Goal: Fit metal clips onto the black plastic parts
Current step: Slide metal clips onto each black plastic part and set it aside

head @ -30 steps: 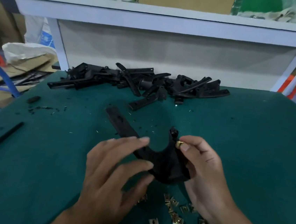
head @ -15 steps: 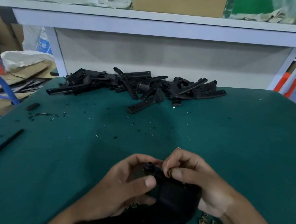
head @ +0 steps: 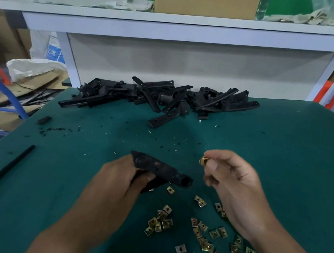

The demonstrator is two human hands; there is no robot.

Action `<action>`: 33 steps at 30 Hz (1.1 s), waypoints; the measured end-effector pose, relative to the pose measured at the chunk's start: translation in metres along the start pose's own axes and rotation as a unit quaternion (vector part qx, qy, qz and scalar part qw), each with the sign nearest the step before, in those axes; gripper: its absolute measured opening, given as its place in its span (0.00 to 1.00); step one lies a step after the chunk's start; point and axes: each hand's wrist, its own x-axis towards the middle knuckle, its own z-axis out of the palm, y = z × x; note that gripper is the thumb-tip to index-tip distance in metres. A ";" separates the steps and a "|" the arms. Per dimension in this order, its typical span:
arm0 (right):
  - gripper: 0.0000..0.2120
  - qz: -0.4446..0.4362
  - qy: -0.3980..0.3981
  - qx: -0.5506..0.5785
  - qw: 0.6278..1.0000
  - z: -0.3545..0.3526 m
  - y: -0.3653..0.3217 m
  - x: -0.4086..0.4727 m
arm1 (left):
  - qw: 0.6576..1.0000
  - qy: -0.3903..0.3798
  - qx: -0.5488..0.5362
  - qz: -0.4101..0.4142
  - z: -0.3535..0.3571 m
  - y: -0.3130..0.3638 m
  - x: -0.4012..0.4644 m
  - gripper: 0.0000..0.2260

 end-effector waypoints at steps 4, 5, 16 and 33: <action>0.06 -0.024 -0.015 -0.066 0.997 0.010 0.002 -0.004 | 0.990 -0.107 0.070 0.058 0.028 -0.008 -0.009 0.10; 0.06 -0.023 -0.030 -0.068 0.997 0.012 0.002 -0.004 | 0.988 -0.121 0.059 0.070 0.033 -0.009 -0.011 0.13; 0.07 -0.008 -0.051 -0.117 0.992 0.015 0.009 -0.006 | 0.994 -0.064 0.011 0.083 0.044 -0.005 -0.015 0.17; 0.07 -0.032 -0.079 -0.193 0.978 0.009 0.008 -0.009 | 0.993 -0.092 -0.013 0.071 0.044 -0.009 -0.015 0.17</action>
